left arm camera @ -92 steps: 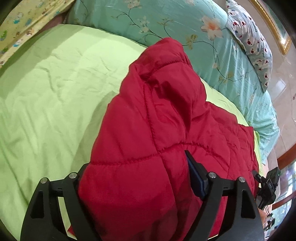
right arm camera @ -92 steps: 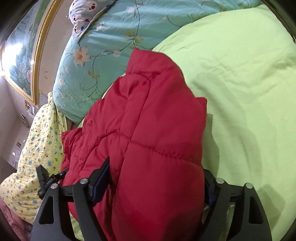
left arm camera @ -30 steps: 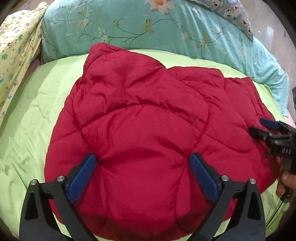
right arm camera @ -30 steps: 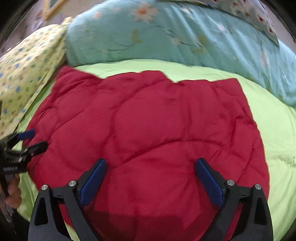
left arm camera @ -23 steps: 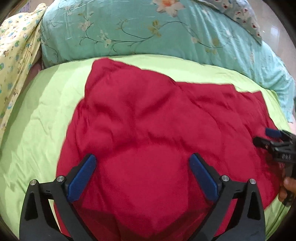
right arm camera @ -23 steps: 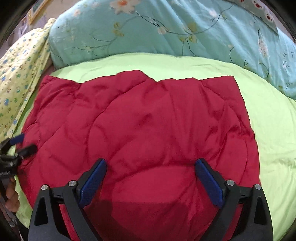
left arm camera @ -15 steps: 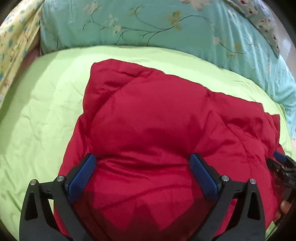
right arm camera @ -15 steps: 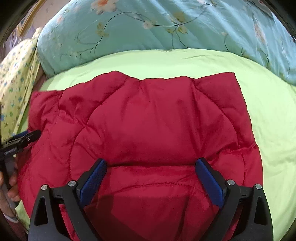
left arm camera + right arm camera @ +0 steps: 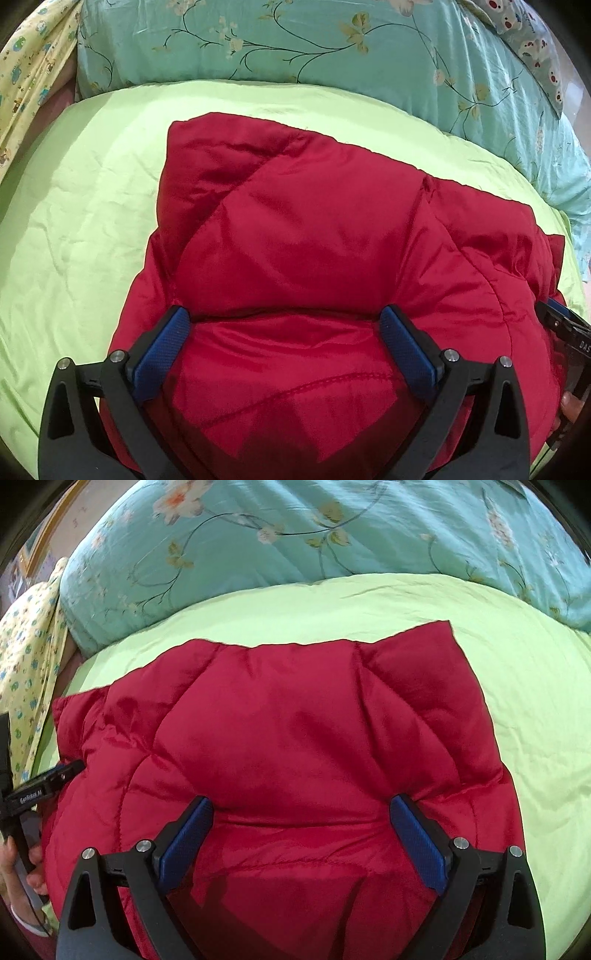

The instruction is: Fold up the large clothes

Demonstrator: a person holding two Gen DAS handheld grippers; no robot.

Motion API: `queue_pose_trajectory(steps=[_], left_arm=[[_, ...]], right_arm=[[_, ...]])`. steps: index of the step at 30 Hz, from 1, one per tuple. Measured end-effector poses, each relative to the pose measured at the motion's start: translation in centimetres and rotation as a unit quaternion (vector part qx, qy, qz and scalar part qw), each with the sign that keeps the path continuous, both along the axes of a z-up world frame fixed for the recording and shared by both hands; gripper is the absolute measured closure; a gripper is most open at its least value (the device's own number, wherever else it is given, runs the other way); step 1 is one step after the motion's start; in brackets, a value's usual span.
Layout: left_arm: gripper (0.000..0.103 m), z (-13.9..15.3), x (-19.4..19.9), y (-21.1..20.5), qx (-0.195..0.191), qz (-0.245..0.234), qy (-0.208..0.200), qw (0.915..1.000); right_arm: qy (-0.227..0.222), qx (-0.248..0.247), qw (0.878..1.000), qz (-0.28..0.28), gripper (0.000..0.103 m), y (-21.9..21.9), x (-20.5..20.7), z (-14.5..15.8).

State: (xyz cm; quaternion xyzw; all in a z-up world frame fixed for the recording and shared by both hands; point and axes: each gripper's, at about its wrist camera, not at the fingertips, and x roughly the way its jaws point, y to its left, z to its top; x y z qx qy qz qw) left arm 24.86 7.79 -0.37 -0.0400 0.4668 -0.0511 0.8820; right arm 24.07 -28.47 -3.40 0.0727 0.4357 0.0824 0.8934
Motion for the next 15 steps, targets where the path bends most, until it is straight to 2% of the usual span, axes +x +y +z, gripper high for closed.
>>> queue_pose_trajectory(steps=[9, 15], left_arm=[[0.000, -0.23, -0.04, -0.06, 0.004, 0.006, -0.002, 1.0000], [0.000, -0.41, 0.03, -0.69, 0.024, 0.009, 0.001, 0.9997]], right_arm=[[0.000, 0.016, 1.000, -0.012, 0.006, -0.58, 0.00, -0.29], [-0.001, 0.016, 1.000, -0.015, 0.006, -0.38, -0.16, -0.14]])
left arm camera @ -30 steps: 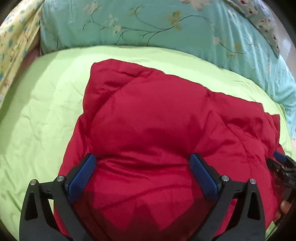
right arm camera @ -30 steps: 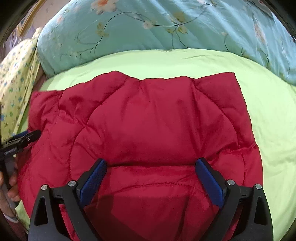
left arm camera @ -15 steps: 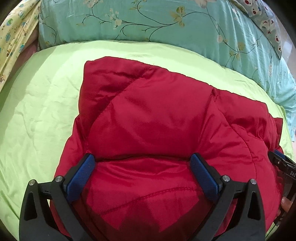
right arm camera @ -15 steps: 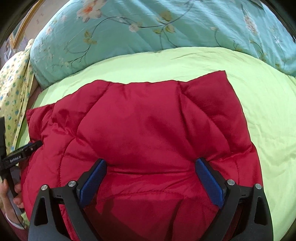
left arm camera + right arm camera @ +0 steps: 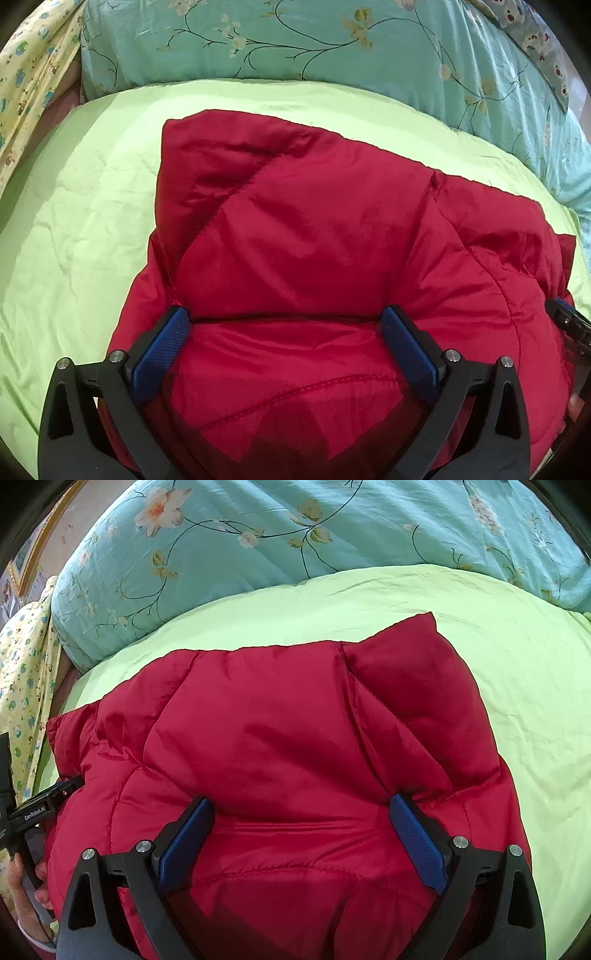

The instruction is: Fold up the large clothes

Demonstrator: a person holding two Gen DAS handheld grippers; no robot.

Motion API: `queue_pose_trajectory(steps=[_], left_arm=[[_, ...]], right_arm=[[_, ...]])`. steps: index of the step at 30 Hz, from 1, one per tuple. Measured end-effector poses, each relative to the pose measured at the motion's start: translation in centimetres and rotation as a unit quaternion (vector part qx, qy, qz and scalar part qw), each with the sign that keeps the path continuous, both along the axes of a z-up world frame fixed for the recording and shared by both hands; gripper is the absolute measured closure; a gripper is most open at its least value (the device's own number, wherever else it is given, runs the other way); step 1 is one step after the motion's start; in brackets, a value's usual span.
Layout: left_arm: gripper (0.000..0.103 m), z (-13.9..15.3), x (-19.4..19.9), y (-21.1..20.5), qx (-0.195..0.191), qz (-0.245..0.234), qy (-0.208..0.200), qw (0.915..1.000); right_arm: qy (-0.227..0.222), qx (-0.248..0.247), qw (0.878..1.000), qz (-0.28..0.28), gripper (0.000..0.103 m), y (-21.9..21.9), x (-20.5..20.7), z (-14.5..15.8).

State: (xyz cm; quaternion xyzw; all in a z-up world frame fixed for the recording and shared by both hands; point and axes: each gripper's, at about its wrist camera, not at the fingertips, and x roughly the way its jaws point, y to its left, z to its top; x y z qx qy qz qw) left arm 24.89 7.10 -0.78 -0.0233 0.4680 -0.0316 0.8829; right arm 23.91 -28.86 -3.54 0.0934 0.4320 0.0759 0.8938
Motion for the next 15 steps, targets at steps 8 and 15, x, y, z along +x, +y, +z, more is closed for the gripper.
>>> queue_pose_trajectory(steps=[8, 15], left_arm=[[0.000, 3.1, -3.8, -0.1, -0.002, 0.003, -0.019, 0.9998], [0.000, 6.3, -12.8, -4.0, -0.023, -0.032, -0.053, 0.9978]], right_arm=[[-0.007, 0.012, 1.000, -0.002, 0.006, -0.6, -0.7, 0.0], [-0.018, 0.023, 1.000, 0.003, 0.006, -1.0, -1.4, 0.3]])
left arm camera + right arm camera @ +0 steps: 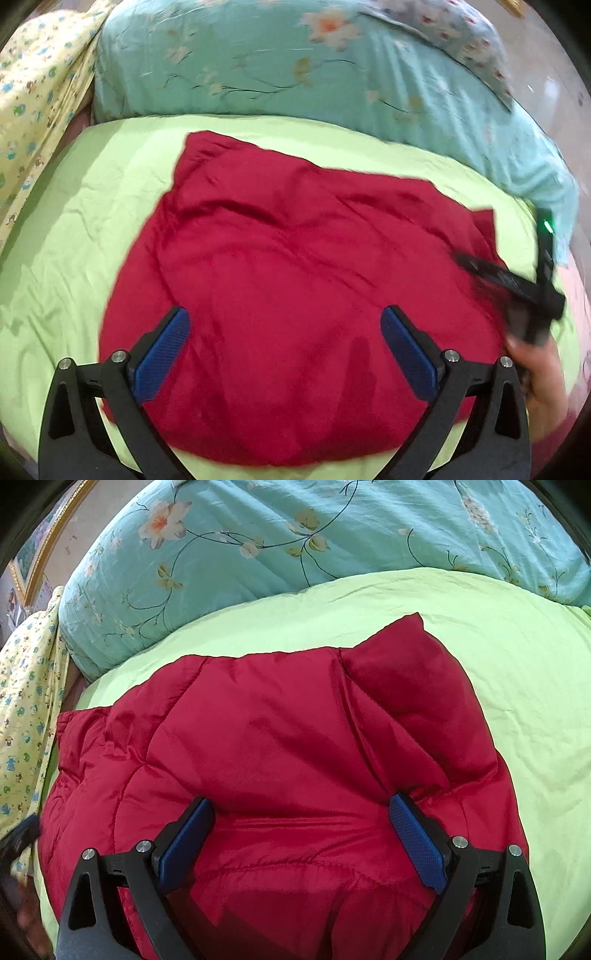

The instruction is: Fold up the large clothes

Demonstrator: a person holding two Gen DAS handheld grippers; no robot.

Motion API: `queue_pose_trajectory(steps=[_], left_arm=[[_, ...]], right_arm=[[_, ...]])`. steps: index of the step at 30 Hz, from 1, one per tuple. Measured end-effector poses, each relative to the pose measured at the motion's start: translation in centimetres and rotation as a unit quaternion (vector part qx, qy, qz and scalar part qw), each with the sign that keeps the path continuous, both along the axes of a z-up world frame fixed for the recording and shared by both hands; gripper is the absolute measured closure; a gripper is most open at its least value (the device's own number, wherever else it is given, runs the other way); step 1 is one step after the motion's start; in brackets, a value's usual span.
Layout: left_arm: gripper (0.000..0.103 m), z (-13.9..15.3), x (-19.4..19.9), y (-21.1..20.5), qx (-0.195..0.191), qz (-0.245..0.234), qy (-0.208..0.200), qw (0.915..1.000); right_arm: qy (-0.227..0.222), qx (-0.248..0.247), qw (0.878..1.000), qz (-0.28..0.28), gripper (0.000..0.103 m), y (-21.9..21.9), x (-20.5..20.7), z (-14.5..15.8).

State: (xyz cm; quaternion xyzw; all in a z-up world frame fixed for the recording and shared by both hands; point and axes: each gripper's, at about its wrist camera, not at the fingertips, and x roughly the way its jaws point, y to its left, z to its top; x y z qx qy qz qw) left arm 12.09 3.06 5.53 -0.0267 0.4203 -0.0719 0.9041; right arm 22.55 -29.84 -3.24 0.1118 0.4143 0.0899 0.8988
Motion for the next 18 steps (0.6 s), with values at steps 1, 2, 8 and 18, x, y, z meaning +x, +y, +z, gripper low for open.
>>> queue_pose_trajectory(steps=[1, 2, 8, 18], left_arm=[[0.000, -0.2, -0.6, -1.0, 0.012, -0.009, 0.004, 0.9999], [0.000, -0.8, -0.9, -2.0, 0.030, -0.015, 0.015, 0.9993], [0.000, -4.8, 0.3, -2.6, 0.053, -0.006, 0.051, 0.9973], [0.000, -5.1, -0.1, -3.4, 0.070, 0.009, 0.047, 0.9964]], right_arm=[[-0.001, 0.001, 1.000, 0.000, 0.006, 0.0, -0.1, 0.0], [-0.003, 0.003, 1.000, 0.001, 0.006, -0.1, -0.2, 0.1], [-0.033, 0.038, 0.999, 0.012, 0.005, -0.7, -1.7, 1.1], [-0.073, 0.043, 0.994, 0.063, 0.005, -0.4, -8.8, 4.0]])
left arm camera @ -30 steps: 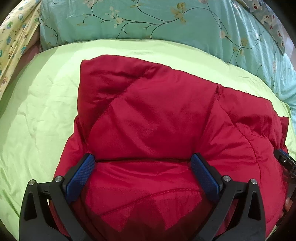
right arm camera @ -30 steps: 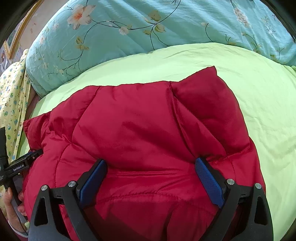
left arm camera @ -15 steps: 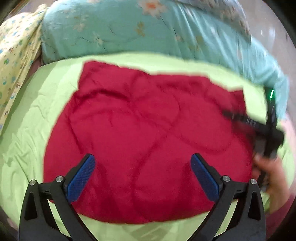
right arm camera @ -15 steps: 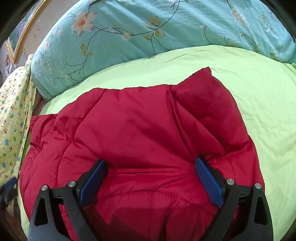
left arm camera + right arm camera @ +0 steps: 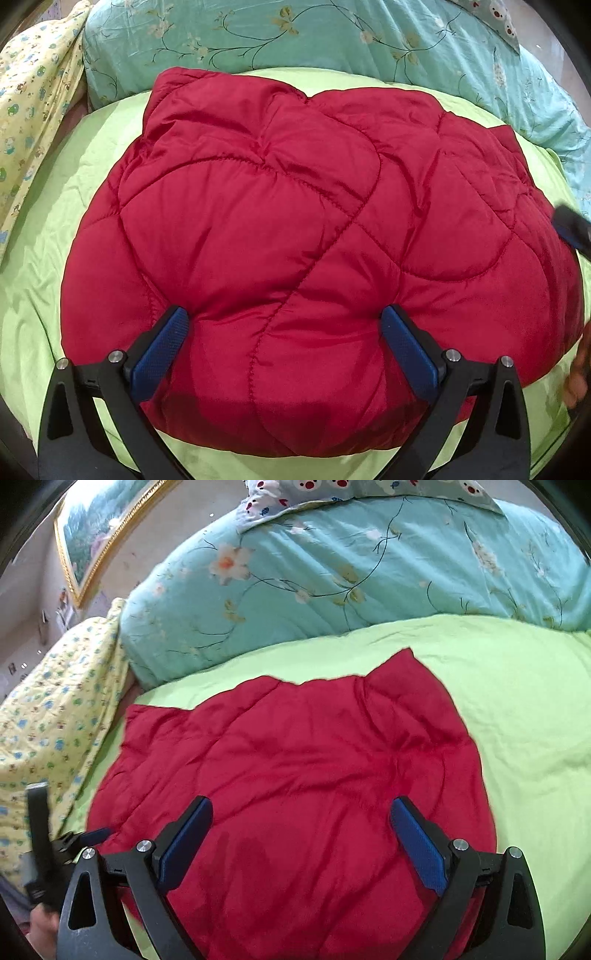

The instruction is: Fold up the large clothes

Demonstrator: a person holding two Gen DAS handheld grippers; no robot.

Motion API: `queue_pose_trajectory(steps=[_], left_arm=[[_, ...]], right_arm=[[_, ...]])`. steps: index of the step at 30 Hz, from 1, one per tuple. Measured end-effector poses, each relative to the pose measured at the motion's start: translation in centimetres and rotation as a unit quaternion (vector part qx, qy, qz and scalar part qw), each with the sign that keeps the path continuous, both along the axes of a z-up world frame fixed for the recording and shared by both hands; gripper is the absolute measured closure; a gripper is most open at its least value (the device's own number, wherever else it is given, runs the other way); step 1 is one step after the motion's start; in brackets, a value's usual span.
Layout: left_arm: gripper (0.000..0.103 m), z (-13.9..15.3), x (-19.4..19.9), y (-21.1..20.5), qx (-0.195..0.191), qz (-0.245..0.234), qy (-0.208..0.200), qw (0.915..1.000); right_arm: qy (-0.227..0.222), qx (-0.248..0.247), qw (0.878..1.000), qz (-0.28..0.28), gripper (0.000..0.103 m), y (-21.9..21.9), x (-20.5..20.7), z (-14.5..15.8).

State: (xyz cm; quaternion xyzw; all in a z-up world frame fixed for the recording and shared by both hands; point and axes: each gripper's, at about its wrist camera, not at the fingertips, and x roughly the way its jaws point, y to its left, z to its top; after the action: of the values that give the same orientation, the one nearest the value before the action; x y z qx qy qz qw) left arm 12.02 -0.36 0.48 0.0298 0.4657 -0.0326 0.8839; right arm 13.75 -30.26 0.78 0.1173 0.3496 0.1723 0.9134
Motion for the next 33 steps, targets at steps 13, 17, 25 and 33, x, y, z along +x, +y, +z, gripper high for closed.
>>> queue_pose_trajectory(steps=[13, 17, 25, 33], left_arm=[[0.000, -0.2, -1.5, 0.1, 0.003, 0.002, -0.031, 0.9995], [0.000, 0.4, -2.8, 0.3, 0.001, 0.003, -0.038, 0.9993], [0.000, 2.9, -4.0, 3.7, 0.012, 0.021, -0.068, 0.9974], [0.000, 1.3, -1.7, 5.9, -0.012, 0.015, -0.050, 0.9986]], right_arm=[[0.018, -0.140, 0.990, 0.002, 0.004, 4.6, -3.9, -2.3], [0.038, -0.142, 0.989, -0.008, 0.002, 4.5, -3.1, -3.2], [0.054, -0.147, 0.987, -0.024, 0.000, 4.8, -2.5, -3.8], [0.045, -0.145, 0.988, -0.027, 0.000, 4.9, -3.0, -3.8]])
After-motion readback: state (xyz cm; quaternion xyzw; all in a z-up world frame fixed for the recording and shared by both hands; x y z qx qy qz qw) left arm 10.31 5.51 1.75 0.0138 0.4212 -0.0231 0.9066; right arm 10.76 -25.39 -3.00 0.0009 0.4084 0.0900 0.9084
